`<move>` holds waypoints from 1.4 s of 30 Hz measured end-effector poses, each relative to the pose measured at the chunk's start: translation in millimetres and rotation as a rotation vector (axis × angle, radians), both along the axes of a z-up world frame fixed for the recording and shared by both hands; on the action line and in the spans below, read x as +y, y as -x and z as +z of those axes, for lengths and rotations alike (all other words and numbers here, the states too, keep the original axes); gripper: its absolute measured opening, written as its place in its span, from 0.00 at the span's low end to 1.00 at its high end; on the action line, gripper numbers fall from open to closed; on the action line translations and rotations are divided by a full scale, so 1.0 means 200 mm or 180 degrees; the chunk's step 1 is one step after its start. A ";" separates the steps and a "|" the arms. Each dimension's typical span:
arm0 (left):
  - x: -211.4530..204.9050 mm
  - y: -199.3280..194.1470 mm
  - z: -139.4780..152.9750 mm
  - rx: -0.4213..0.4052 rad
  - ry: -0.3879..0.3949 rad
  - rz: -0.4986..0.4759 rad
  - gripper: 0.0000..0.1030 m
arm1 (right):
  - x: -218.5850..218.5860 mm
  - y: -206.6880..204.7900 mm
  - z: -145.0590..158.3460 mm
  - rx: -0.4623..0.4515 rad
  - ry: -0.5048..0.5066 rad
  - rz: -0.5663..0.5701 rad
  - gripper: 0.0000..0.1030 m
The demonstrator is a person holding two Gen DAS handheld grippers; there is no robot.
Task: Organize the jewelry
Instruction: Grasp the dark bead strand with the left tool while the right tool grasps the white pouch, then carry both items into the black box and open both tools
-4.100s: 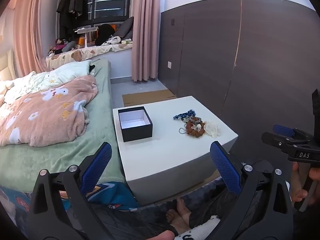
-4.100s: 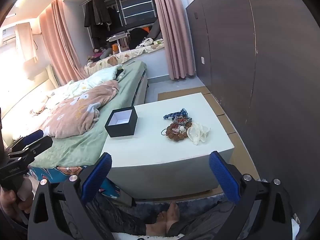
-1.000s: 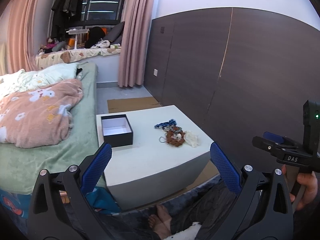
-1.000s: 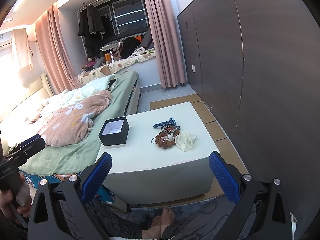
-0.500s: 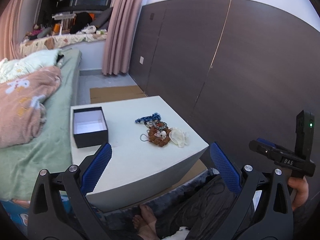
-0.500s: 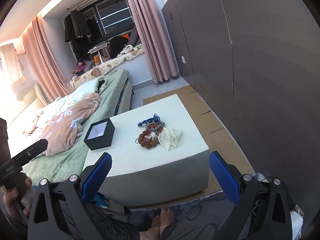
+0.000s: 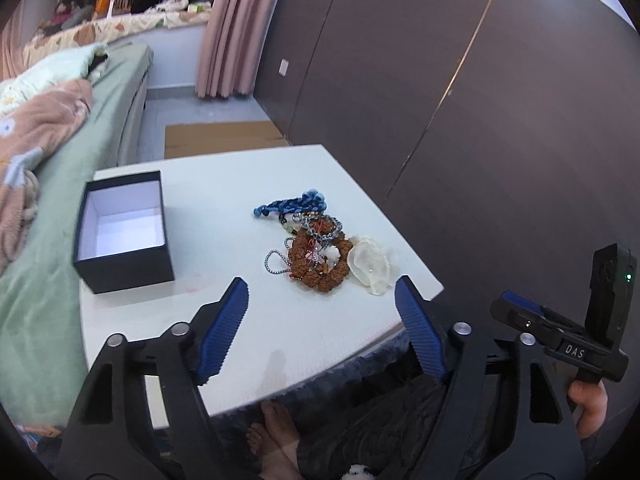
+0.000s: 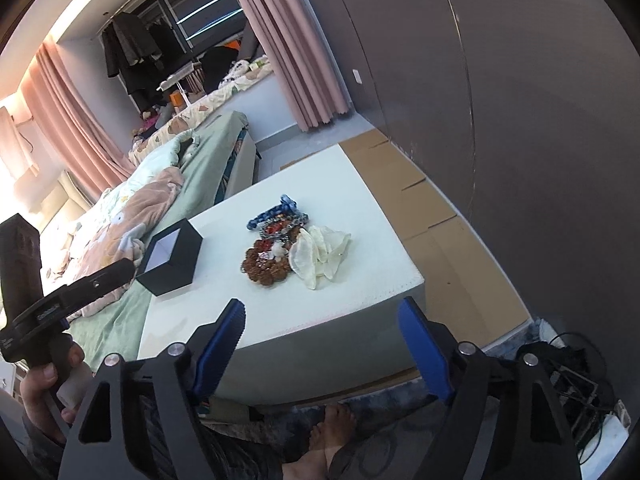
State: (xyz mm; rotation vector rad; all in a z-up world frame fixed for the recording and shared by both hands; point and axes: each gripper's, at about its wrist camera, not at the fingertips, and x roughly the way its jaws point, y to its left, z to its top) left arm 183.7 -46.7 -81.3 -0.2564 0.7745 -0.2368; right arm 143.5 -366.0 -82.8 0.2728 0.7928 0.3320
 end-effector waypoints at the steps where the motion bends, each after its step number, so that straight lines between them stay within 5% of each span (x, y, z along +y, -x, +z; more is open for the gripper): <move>1: -0.01 -0.04 -0.02 0.0032 0.0007 -0.0010 0.71 | 0.00 -0.03 -0.02 0.0024 -0.0016 0.0002 0.73; 13: -0.04 -0.47 -0.24 0.0392 0.0221 -0.0052 0.41 | 0.10 -0.38 -0.30 0.0344 -0.0272 0.0103 0.56; 24: -0.04 -0.74 -0.42 0.0660 0.0515 -0.0047 0.37 | 0.23 -0.58 -0.42 0.0455 -0.0288 0.0165 0.47; 28: -0.07 -0.77 -0.47 0.0708 0.0556 -0.0089 0.28 | 0.25 -0.63 -0.44 0.0458 -0.0281 0.0146 0.41; 32: -0.08 -0.76 -0.48 0.0724 0.0497 -0.0045 0.10 | 0.26 -0.66 -0.47 0.0471 -0.0218 0.0063 0.05; 42: -0.04 -0.60 -0.30 0.0483 0.0508 -0.0082 0.09 | 0.18 -0.58 -0.40 0.0296 -0.0675 -0.0022 0.04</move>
